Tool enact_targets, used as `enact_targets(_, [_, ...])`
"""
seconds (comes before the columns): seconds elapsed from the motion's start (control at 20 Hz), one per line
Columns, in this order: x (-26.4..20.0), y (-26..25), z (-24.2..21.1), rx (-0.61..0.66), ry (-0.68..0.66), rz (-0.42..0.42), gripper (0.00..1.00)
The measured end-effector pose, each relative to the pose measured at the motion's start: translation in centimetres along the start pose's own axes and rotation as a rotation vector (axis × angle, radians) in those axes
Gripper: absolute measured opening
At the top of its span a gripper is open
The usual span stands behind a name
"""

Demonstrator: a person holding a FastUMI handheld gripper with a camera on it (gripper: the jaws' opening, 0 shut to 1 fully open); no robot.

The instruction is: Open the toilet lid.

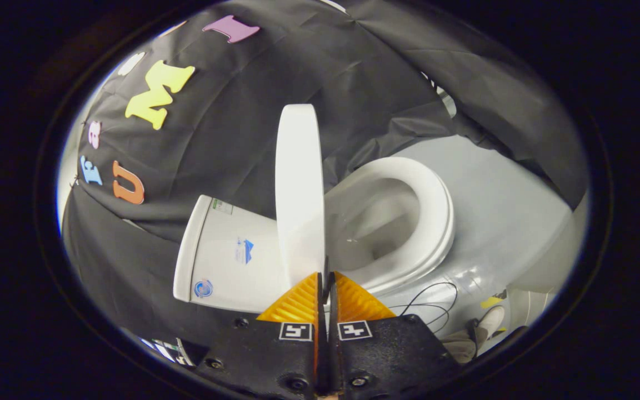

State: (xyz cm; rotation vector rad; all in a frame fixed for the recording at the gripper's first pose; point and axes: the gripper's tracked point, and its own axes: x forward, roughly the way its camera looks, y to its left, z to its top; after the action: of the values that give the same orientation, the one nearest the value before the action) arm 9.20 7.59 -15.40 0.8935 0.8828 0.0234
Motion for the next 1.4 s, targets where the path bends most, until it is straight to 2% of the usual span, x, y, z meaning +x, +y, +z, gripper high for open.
enact_targets(0.3, [-0.5, 2.9, -0.3, -0.096, -0.007, -0.028, 0.04])
enact_targets(0.95, [-0.4, 8.8, -1.3, -0.249, -0.038, -0.175, 0.04])
enact_targets(1.4, [0.2, 12.2, -2.3, -0.341, -0.056, -0.204, 0.06])
